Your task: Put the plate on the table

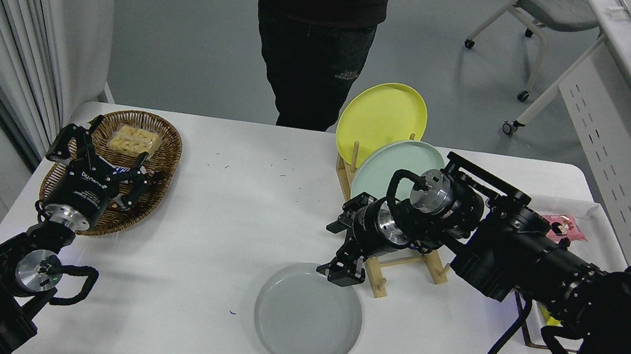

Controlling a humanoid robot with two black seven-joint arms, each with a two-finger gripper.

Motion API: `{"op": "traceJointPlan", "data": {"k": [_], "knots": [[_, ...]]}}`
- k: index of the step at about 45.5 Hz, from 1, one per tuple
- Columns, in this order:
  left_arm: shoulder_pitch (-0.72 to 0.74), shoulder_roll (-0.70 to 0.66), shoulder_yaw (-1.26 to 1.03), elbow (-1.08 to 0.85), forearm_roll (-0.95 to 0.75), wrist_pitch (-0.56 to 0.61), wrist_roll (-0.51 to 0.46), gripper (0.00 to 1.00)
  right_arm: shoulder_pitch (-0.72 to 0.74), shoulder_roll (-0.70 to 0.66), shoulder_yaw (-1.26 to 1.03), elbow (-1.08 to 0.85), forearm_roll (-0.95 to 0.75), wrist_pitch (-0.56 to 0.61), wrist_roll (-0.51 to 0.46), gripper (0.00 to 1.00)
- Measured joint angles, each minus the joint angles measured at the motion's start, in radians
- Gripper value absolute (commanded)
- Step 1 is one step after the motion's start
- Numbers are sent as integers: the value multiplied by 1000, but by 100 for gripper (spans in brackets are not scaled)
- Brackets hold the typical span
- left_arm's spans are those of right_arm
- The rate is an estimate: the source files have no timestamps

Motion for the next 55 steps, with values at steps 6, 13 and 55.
{"op": "traceJointPlan", "data": {"k": [6,13,55], "knots": [[0,0,0,0,0,0,0,98,4,0,3,-2,-28,10,1,98],[0,0,0,0,0,0,0,98,11,0,19,8,-89,22,2,98],[0,0,0,0,0,0,0,98,55,-8,125,262,-260,96,3,98]]}}
